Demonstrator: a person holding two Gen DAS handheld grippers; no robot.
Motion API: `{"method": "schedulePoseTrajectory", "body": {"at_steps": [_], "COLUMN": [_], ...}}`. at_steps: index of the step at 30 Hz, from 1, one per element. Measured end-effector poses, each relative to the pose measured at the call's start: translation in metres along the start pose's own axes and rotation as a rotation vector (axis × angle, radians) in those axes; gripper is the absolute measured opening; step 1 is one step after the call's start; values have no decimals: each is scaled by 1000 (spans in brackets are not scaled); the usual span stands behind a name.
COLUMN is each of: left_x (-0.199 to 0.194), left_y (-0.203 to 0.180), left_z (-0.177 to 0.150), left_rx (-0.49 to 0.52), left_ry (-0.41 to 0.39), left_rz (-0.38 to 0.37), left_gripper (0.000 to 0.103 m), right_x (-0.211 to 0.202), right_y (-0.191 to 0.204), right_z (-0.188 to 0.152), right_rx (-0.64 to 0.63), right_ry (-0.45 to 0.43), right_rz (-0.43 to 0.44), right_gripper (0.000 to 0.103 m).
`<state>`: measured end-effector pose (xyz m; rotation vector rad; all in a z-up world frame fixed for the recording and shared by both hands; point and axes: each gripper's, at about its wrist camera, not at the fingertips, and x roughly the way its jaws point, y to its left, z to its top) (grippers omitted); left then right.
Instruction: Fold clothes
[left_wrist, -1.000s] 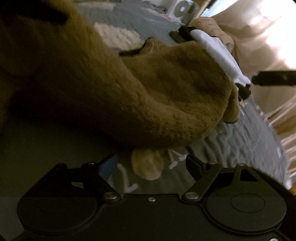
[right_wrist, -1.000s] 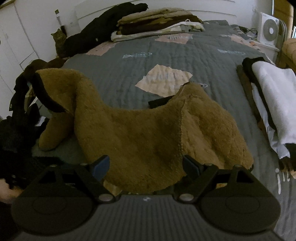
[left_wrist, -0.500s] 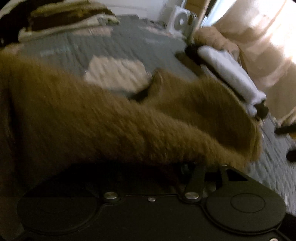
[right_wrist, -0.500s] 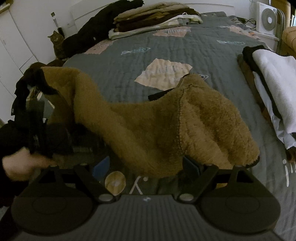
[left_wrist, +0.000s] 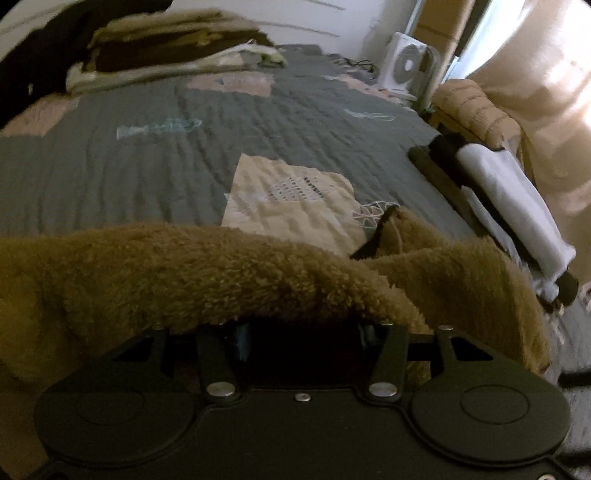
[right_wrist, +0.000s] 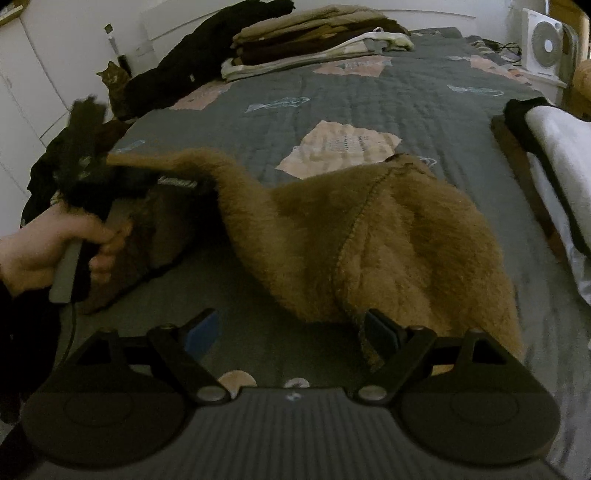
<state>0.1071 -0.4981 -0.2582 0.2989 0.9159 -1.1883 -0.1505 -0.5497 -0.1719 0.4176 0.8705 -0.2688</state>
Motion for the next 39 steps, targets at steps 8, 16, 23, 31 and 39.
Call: {"method": "schedulePoseTrajectory", "body": {"at_steps": [8,16,23,31,39], "left_x": [3,-63,-110,-91,-14], "left_y": [20,58,70,42,-3], "left_z": [19,-35,-103,-123,-140], "left_rx": [-61,126,245,340,681], "left_ry": [68,125,142,56,2], "left_rz": [-1,133,280,337,589], "left_gripper": [51,75,80,80,62], "right_x": [27,50,60,69,55], "right_y": [12,4,13,24,19], "right_z": [5,9,5,2,2], "right_rx": [-58,-123,-247,-394,-262], "right_ry": [0,28,49,74,48], "right_rz": [-32,-106,-157,-202,-153], "right_gripper": [85,85,85,85,85]}}
